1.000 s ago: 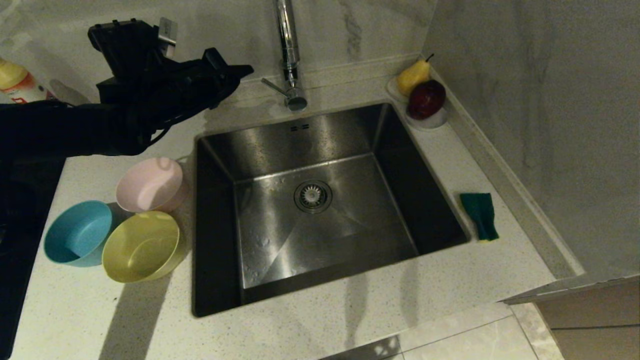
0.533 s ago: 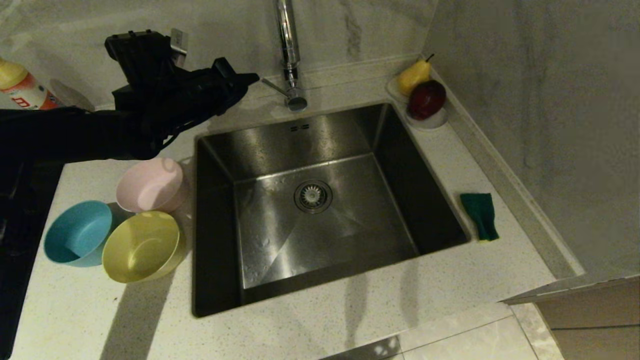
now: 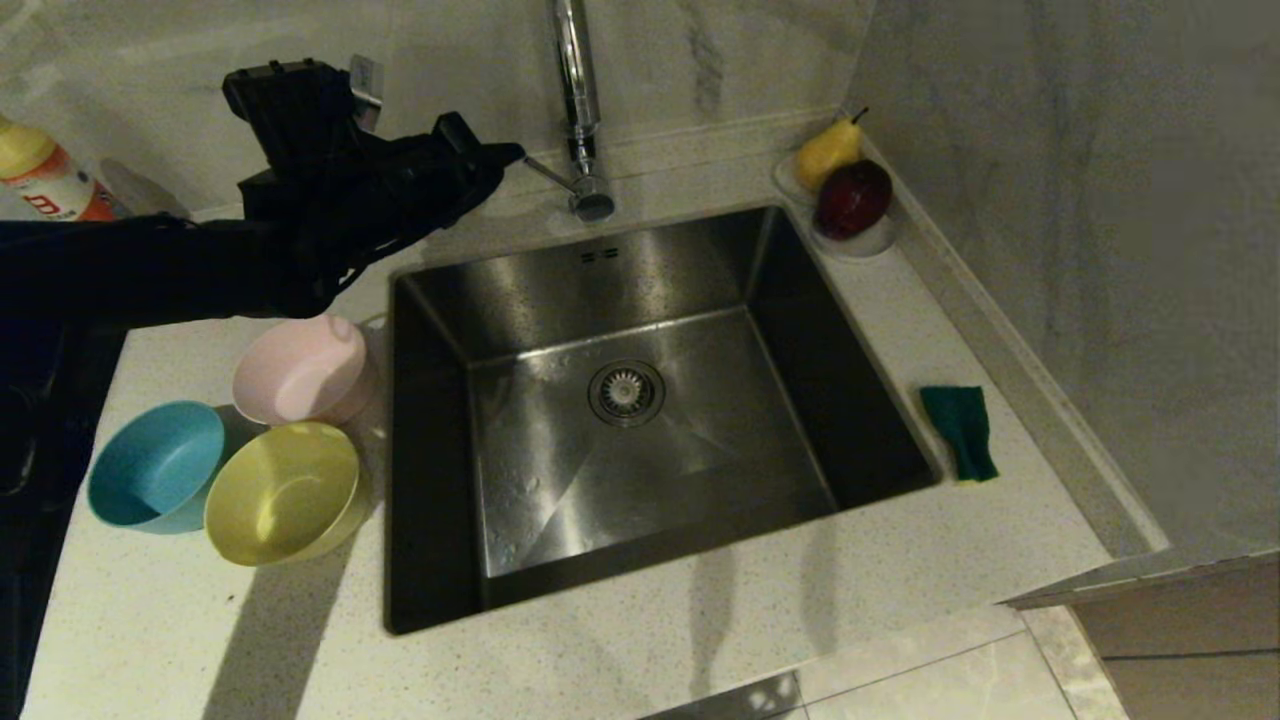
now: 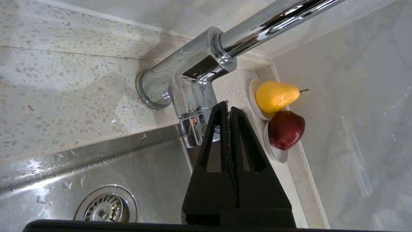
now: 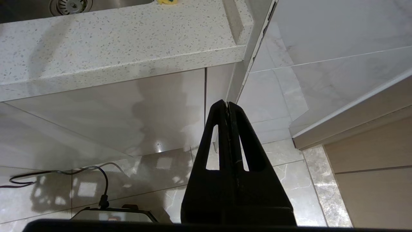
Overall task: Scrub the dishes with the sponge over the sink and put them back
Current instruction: Turn on the faucet
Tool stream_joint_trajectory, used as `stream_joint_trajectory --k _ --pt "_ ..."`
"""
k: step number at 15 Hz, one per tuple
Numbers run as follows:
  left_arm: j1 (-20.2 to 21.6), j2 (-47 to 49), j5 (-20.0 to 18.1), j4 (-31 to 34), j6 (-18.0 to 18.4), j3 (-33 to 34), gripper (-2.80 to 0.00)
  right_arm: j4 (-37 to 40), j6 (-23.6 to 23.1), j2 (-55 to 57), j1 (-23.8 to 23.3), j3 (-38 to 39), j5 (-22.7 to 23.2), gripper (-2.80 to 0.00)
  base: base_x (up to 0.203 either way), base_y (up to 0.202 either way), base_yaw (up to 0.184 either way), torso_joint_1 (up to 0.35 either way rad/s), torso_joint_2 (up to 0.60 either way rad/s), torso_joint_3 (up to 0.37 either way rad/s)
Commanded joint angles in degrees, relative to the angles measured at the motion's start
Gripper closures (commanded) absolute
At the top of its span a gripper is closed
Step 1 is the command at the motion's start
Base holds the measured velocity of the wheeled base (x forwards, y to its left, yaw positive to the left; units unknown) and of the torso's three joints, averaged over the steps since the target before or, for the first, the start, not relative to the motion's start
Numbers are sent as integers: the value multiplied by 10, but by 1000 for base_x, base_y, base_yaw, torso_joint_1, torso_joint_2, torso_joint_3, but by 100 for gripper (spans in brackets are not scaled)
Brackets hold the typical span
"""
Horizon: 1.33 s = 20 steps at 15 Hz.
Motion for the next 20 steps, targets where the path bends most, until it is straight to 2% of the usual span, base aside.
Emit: stream_joint_trajectory --k 1,9,17,20 --pt "-7 7 2 -2 -2 -4 0 0 0 0 0 0 0 0 0 0 0 0 0 0" --pt "-9 8 2 0 -2 3 0 0 1 0 0 0 -1 0 0 0 0 0 0 0" --pt "-23 -11 4 -3 -2 44 0 0 0 0 0 0 0 0 0 0 0 0 0 0" --pt "-26 -18 26 -4 -1 64 0 0 0 0 0 0 0 0 0 0 0 0 0 0"
